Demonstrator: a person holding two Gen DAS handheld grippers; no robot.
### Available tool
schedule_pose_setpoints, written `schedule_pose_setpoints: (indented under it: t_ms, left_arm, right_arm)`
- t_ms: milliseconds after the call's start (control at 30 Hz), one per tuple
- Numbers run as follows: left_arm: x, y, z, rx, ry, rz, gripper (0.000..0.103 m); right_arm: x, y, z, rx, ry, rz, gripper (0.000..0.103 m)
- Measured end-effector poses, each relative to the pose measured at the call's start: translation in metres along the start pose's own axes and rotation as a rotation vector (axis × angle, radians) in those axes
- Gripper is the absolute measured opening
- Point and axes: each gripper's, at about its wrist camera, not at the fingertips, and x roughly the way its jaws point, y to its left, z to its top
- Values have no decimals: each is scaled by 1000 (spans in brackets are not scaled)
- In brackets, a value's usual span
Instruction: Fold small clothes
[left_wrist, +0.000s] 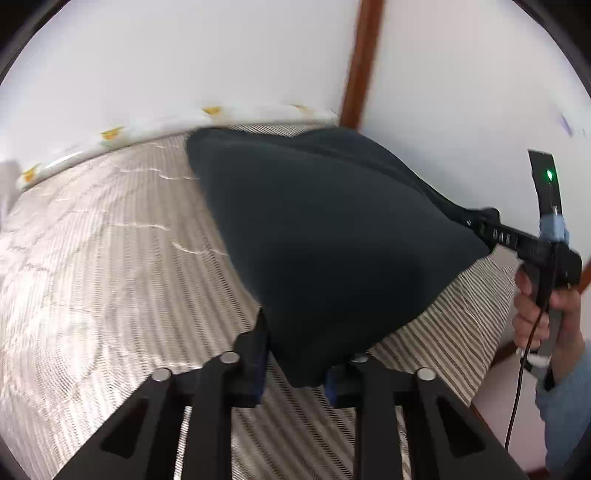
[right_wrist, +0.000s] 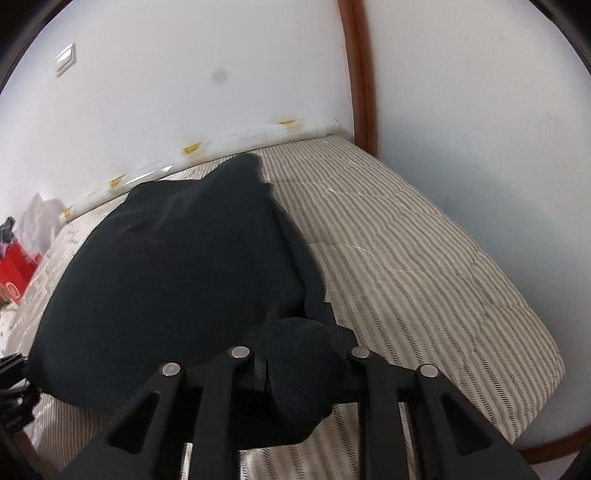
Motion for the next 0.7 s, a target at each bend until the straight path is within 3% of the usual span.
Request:
schedule_pose_setpoints:
  t_ms: [100,200,500,700]
  left_arm:
    - [-16,17,1,-45,-34,38,19]
    - [-27,46,-2,-92,-41,57,18]
    - [-78,133,-35,-200,-53,210,18]
    - [-79,146,-53,-239,-25,203,19]
  right_arm:
    - [1,26,1,-63,-8,-21,18]
    - [0,50,2,-77,-1,27,18]
    - [2,155,3,-152,-3,202,18]
    - [-15,181,-9,-219,-35,246,18]
